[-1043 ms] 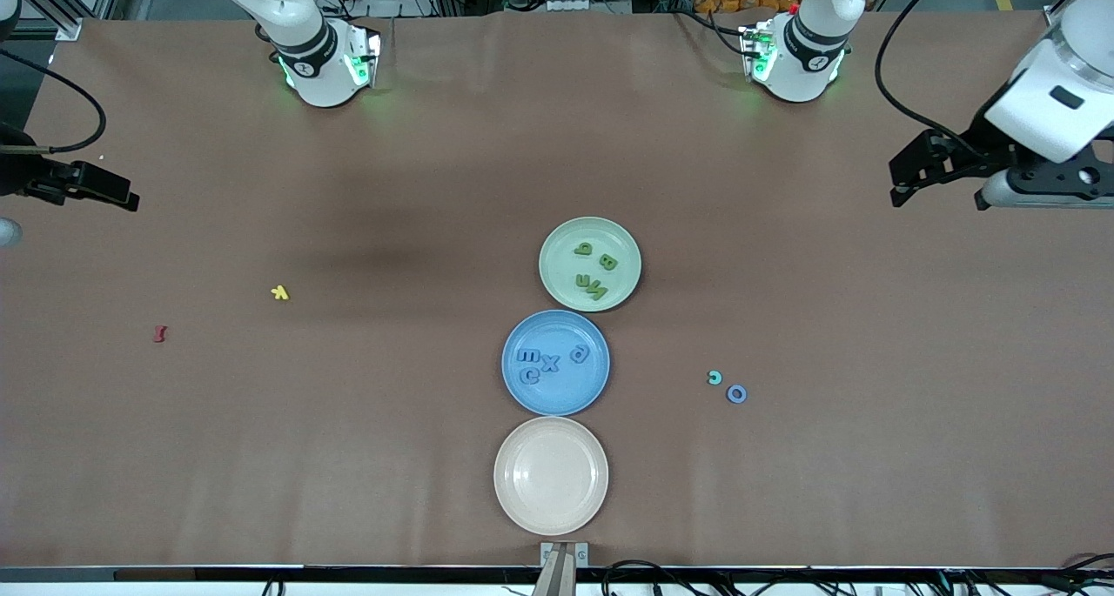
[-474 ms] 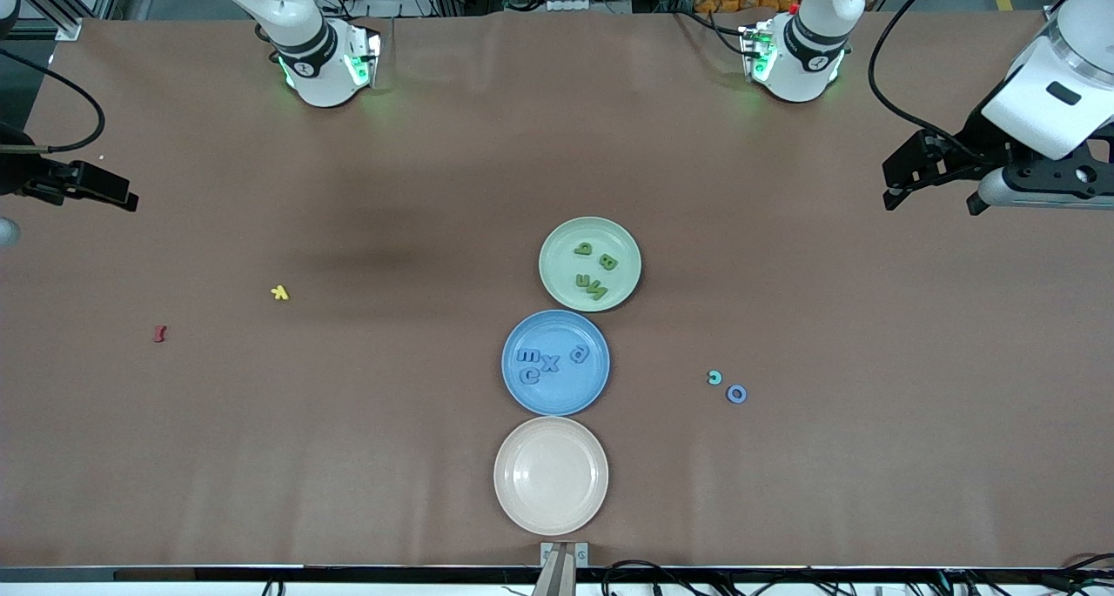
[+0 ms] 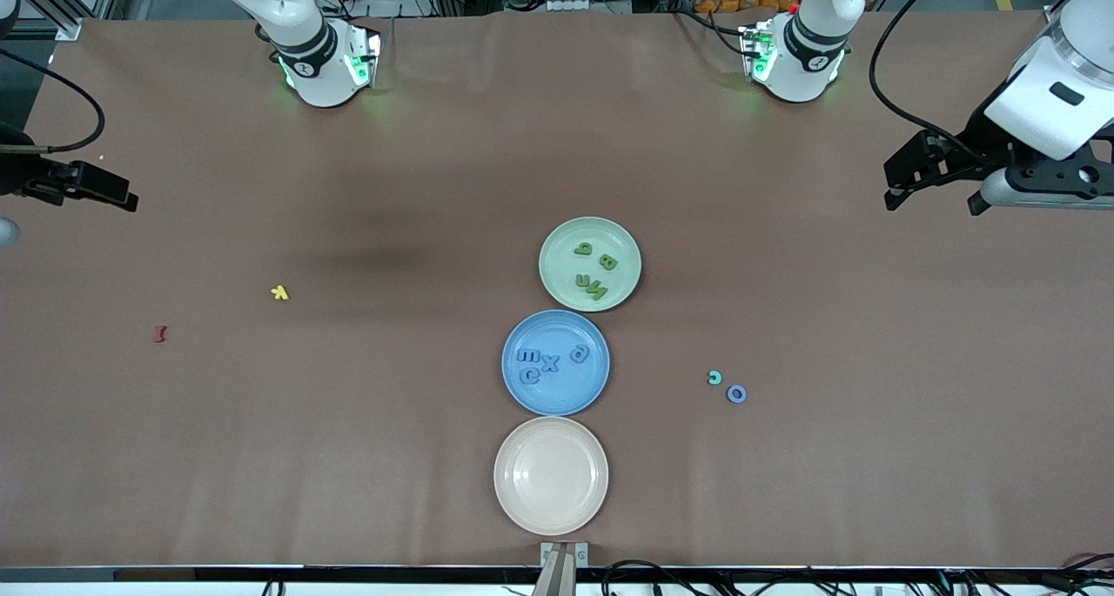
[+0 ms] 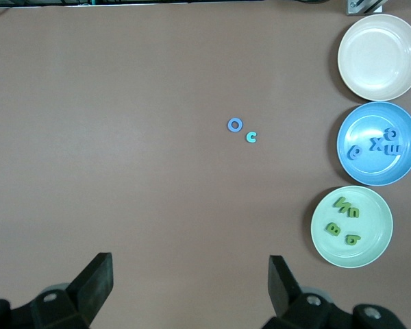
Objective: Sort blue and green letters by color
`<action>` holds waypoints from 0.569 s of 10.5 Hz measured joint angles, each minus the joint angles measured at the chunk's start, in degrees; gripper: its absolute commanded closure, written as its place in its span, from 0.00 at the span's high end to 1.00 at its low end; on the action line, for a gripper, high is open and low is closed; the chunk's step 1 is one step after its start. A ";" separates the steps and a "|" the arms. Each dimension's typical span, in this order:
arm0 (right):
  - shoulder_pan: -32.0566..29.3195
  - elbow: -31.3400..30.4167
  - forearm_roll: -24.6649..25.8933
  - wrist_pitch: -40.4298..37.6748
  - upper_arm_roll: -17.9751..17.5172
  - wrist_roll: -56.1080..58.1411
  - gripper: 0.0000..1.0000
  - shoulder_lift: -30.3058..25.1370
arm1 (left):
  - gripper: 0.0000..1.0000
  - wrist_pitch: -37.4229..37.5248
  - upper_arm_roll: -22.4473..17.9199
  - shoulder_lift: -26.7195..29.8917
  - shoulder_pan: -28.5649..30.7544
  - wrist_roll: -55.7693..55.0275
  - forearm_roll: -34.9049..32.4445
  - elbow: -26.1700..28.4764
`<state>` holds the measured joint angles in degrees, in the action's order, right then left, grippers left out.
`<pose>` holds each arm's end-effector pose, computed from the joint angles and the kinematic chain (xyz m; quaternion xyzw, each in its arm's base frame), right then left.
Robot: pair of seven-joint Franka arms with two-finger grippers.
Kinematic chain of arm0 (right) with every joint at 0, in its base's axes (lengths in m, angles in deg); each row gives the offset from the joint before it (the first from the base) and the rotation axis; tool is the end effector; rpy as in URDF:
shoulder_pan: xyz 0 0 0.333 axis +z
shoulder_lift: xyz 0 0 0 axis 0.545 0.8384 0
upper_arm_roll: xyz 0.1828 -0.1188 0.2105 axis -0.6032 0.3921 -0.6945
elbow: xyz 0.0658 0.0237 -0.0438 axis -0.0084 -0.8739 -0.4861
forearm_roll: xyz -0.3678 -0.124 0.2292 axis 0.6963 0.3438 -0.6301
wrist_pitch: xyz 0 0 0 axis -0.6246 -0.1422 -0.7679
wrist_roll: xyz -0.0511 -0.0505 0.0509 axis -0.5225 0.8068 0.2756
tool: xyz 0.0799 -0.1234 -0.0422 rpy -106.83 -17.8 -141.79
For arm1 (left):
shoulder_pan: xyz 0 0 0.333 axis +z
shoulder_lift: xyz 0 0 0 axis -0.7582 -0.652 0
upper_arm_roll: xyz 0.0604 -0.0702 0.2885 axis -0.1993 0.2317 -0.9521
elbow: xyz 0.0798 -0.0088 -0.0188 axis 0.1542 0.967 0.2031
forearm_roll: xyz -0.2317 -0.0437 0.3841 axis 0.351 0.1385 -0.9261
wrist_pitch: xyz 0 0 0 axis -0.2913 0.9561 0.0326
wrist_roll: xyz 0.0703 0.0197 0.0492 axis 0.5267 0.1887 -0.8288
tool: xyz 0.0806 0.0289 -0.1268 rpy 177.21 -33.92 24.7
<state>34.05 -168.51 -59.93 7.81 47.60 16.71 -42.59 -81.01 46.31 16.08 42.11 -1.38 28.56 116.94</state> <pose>0.6090 -0.0419 0.5442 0.9963 -0.0506 -0.0693 0.0003 0.6195 -0.1320 0.6034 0.9979 -0.0262 0.0556 0.0199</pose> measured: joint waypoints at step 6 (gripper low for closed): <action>0.00 0.00 0.00 0.02 -0.01 0.00 1.00 0.00 | 1.00 0.00 -0.26 0.10 2.92 0.00 0.00 -0.04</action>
<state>34.05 -168.50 -59.93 7.83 47.60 16.70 -42.59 -81.01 46.04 16.18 45.03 -1.38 28.56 116.89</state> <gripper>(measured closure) 0.000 0.000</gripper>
